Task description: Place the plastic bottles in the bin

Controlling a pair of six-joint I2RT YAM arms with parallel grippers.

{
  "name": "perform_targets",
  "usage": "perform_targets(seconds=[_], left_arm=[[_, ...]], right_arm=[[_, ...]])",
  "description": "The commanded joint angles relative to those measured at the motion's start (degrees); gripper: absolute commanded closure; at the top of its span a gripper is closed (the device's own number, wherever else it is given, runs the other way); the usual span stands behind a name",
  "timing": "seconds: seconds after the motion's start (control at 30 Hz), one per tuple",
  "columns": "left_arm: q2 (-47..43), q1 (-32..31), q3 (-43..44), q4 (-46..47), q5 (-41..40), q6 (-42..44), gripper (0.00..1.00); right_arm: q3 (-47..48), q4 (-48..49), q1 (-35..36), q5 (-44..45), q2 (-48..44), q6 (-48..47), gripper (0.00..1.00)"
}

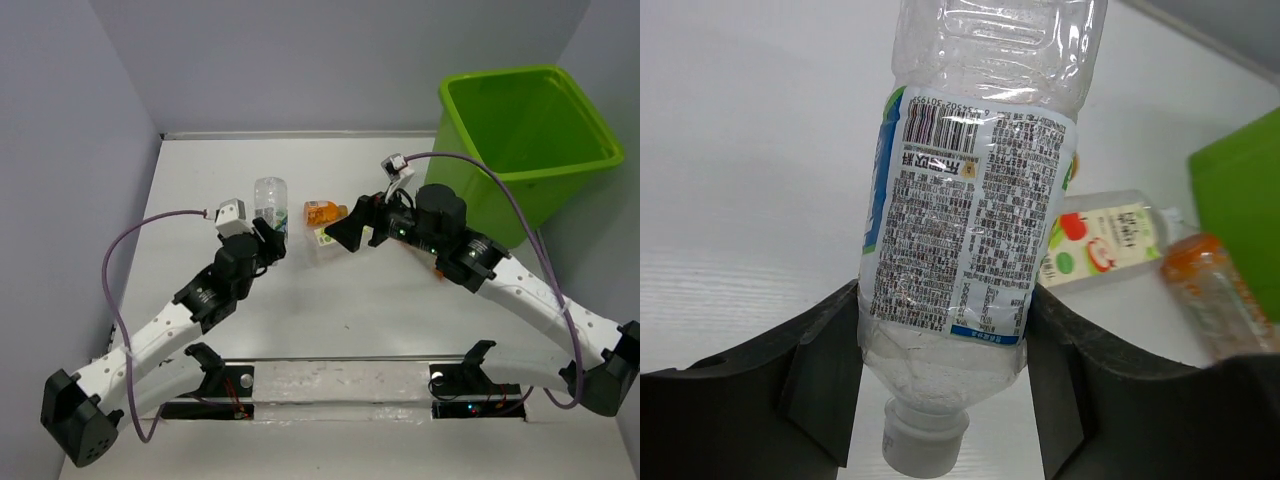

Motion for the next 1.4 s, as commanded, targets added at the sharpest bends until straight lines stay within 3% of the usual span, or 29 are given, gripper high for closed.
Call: perform_targets(seconds=[0.0, 0.1, 0.33, 0.8, 0.83, 0.87, 0.9, 0.93, 1.07, 1.13, 1.37], left_arm=[[-9.18, 0.19, -3.01, 5.98, 8.80, 0.28, 0.84], [-16.38, 0.11, -5.99, 9.24, 16.88, 0.37, 0.84], [-20.71, 0.02, -7.58, 12.15, 23.32, 0.54, 0.84], [-14.22, -3.14, -5.65, 15.84, 28.16, 2.92, 0.84], [-13.95, -3.41, -5.65, 15.93, 27.99, 2.92, 0.84], [-13.69, -3.67, -5.21, 15.93, 27.90, 3.01, 0.82], [-13.68, -3.85, -5.04, 15.84, 27.55, 3.36, 0.79], [-13.60, -4.02, -4.69, 15.76, 26.59, 3.53, 0.67], [-12.63, -4.03, -2.85, 12.69, 22.19, 5.11, 0.11], [-11.93, -4.03, -1.44, 12.07, 20.61, 5.82, 0.04], [-6.13, -4.03, 1.73, 12.06, 17.35, 8.45, 0.03]], right_arm=[[-1.26, 13.66, 0.75, -1.81, 3.61, 9.12, 0.00], [-0.65, 16.73, 1.37, 0.03, 7.30, 12.90, 0.00], [3.49, 18.14, 1.37, 0.47, 16.00, 15.71, 0.00], [6.30, 22.90, 1.90, -3.31, 22.16, 15.11, 0.00], [6.39, 22.46, 1.90, -2.52, 22.07, 15.10, 0.02], [6.56, 21.93, 1.90, -0.08, 21.81, 14.50, 0.16], [6.56, 21.49, 1.90, 1.43, 21.63, 14.05, 0.28], [6.65, 20.27, 1.90, 2.92, 21.28, 12.92, 0.44], [9.80, 15.96, 1.03, 12.41, 17.34, 7.82, 0.59], [12.00, 12.81, -1.08, 14.35, 15.49, 4.14, 0.60], [26.32, 1.64, -18.10, 18.47, 7.49, -5.10, 0.64]])
